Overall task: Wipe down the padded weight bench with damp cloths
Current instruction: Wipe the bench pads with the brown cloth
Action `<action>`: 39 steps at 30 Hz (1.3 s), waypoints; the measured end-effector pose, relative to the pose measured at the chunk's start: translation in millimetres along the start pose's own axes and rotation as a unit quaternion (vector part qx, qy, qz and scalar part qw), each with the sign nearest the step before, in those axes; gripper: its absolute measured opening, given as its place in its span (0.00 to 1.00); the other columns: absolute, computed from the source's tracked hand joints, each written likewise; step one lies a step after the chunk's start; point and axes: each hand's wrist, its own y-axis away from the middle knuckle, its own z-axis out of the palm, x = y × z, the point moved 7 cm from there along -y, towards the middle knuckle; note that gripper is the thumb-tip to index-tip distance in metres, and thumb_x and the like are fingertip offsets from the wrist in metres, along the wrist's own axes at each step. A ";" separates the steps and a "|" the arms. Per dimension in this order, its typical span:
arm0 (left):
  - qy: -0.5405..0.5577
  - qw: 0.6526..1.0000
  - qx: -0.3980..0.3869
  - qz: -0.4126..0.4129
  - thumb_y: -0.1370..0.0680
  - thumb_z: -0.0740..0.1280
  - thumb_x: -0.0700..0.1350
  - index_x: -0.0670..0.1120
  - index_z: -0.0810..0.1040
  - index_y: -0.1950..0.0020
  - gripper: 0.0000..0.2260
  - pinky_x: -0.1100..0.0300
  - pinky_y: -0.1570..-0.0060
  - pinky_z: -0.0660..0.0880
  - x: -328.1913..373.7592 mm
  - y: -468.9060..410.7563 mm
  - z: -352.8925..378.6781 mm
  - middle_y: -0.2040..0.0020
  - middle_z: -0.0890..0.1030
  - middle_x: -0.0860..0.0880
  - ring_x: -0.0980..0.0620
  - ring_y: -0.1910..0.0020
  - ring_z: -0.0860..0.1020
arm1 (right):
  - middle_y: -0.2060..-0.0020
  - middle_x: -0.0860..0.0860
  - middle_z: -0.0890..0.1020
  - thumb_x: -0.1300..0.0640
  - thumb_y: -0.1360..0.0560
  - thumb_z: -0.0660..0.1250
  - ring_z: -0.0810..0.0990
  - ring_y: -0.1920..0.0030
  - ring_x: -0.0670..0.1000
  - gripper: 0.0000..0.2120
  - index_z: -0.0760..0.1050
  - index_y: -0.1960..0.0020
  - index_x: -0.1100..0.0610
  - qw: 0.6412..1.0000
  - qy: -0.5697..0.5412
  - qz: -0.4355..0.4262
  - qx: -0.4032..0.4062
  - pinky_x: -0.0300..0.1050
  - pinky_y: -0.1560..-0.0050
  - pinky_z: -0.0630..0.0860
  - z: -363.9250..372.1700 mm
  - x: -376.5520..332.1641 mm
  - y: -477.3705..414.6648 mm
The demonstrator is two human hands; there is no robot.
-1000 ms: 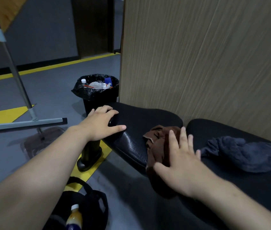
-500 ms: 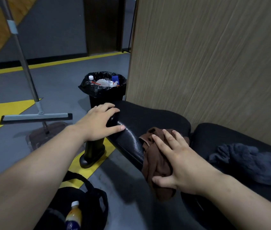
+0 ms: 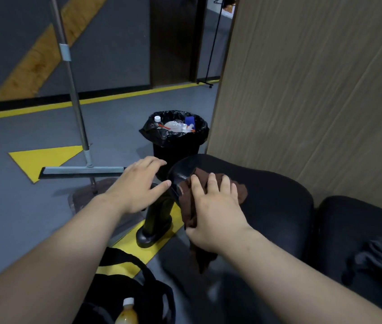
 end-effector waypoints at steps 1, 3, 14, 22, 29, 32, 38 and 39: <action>0.001 1.000 0.008 -0.007 0.22 0.55 0.64 0.47 0.68 0.27 0.30 0.47 0.32 0.68 -5.2 0.5 -2.6 0.31 0.72 0.48 0.47 0.32 0.70 | 0.22 0.65 0.47 0.40 0.29 0.68 0.44 0.25 0.71 0.52 0.37 0.20 0.54 1.000 0.002 0.003 -0.001 0.67 0.25 0.46 1.0 -5.2 -12.1; 0.005 0.999 0.028 -0.023 0.20 0.57 0.59 0.46 0.68 0.28 0.25 0.47 0.32 0.67 -15.4 1.8 -6.7 0.31 0.72 0.48 0.47 0.32 0.70 | 0.23 0.66 0.48 0.40 0.29 0.69 0.45 0.25 0.72 0.52 0.38 0.20 0.55 1.000 0.006 0.011 0.008 0.68 0.26 0.46 2.0 -15.4 -36.4; 0.031 0.995 0.083 -0.056 0.17 0.59 0.46 0.45 0.68 0.28 0.17 0.50 0.33 0.66 -25.0 -7.8 -5.3 0.31 0.71 0.47 0.46 0.32 0.69 | 0.28 0.67 0.63 0.44 0.24 0.64 0.53 0.28 0.74 0.32 0.64 0.26 0.59 0.995 -0.015 0.101 -0.011 0.71 0.28 0.49 5.2 -45.7 -147.1; 0.034 0.994 0.088 -0.053 0.18 0.60 0.49 0.46 0.68 0.28 0.18 0.49 0.33 0.66 -7.7 -12.4 -10.8 0.31 0.71 0.48 0.47 0.32 0.69 | 0.39 0.60 0.80 0.43 0.26 0.63 0.78 0.39 0.62 0.24 0.77 0.38 0.59 0.967 -0.206 0.150 0.016 0.45 0.43 0.73 -27.6 53.0 -156.4; 0.041 0.998 0.056 0.009 0.19 0.59 0.55 0.47 0.72 0.32 0.19 0.46 0.35 0.69 47.9 -35.2 1.4 0.35 0.73 0.50 0.48 0.35 0.71 | 0.46 0.61 0.82 0.40 0.25 0.62 0.80 0.45 0.62 0.23 0.80 0.46 0.59 0.970 -0.127 0.206 0.006 0.45 0.51 0.73 -27.3 150.8 -64.2; 0.037 0.998 0.018 0.048 0.20 0.60 0.58 0.48 0.73 0.32 0.21 0.48 0.35 0.69 87.1 -45.3 13.1 0.35 0.73 0.51 0.49 0.36 0.71 | 0.45 0.61 0.82 0.39 0.25 0.61 0.80 0.44 0.63 0.25 0.79 0.44 0.60 0.976 -0.069 0.205 0.034 0.47 0.47 0.74 -37.0 146.8 -21.0; 0.025 0.988 -0.083 0.126 0.26 0.54 0.59 0.51 0.76 0.34 0.26 0.51 0.36 0.68 148.4 -45.4 27.3 0.36 0.75 0.52 0.50 0.36 0.72 | 0.47 0.58 0.82 0.38 0.21 0.53 0.81 0.46 0.61 0.25 0.78 0.44 0.56 0.981 -0.010 0.186 0.050 0.48 0.50 0.73 -39.6 128.8 34.8; 0.029 0.987 -0.082 0.135 0.25 0.56 0.56 0.51 0.76 0.34 0.23 0.50 0.36 0.69 153.4 -44.3 26.5 0.36 0.75 0.53 0.51 0.36 0.72 | 0.47 0.58 0.82 0.36 0.21 0.52 0.80 0.46 0.60 0.28 0.79 0.44 0.57 0.982 -0.006 0.187 0.037 0.48 0.50 0.73 -41.7 129.7 42.0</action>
